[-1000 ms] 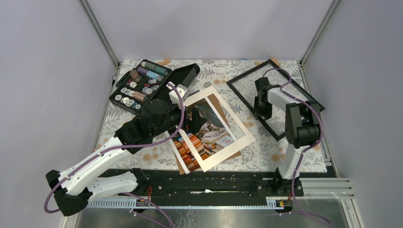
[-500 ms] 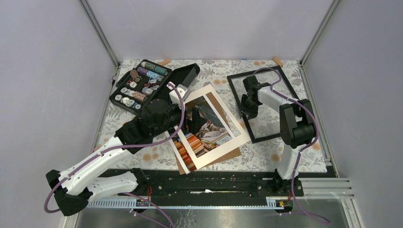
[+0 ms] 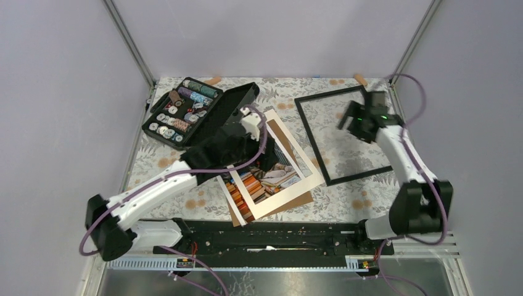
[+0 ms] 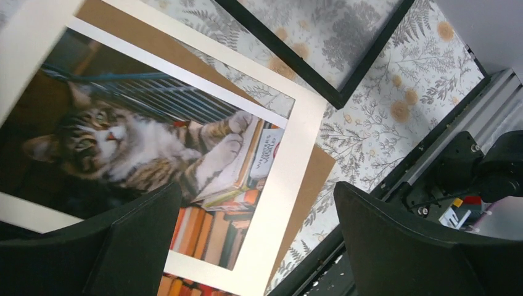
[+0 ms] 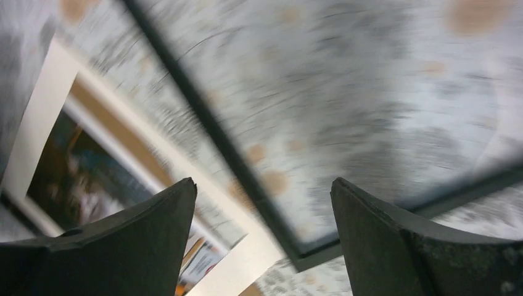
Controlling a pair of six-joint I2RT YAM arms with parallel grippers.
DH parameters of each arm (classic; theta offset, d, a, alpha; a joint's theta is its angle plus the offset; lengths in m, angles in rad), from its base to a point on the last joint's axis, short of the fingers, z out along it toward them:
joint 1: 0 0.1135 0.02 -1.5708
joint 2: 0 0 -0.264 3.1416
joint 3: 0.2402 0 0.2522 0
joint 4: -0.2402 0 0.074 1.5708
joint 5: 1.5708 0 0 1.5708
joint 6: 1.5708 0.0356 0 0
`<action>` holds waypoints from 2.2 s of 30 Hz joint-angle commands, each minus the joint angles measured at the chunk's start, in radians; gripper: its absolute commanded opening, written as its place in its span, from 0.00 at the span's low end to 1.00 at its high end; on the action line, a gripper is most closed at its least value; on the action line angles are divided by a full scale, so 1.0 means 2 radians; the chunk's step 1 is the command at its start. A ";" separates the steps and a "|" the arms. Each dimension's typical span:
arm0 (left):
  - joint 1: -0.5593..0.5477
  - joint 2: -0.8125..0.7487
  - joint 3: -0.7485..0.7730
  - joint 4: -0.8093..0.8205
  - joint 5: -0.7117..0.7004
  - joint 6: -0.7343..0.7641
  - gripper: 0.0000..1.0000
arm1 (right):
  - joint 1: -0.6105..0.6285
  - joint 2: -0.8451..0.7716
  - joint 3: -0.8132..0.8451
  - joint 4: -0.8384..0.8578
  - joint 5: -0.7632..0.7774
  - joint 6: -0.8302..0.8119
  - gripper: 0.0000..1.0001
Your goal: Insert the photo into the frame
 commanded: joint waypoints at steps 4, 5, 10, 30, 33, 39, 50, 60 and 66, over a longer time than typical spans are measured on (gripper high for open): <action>-0.027 0.112 0.044 0.071 0.060 -0.101 0.99 | -0.143 -0.107 -0.140 0.095 0.193 0.029 0.98; -0.034 0.133 0.045 0.089 0.064 -0.116 0.99 | -0.156 -0.109 -0.151 0.106 0.208 0.029 1.00; -0.046 0.252 0.081 0.150 0.061 -0.172 0.99 | -0.240 -0.077 -0.178 0.186 0.149 0.007 1.00; -0.029 0.447 0.177 0.234 0.030 -0.229 0.99 | -0.277 0.091 -0.117 0.216 0.071 -0.036 1.00; -0.029 0.445 0.171 0.239 0.032 -0.228 0.99 | -0.277 0.106 -0.114 0.216 0.056 -0.026 1.00; -0.026 0.447 0.165 0.245 0.040 -0.232 0.99 | -0.276 0.113 -0.126 0.228 0.024 -0.013 1.00; -0.025 0.428 0.177 0.217 0.041 -0.214 0.99 | -0.268 0.065 -0.093 0.216 -0.026 -0.035 1.00; -0.025 0.298 0.142 0.139 0.013 -0.158 0.99 | -0.158 0.091 -0.053 0.206 -0.098 -0.039 1.00; -0.021 0.183 0.027 0.126 0.006 -0.162 0.99 | -0.043 0.087 -0.063 0.201 -0.141 -0.030 1.00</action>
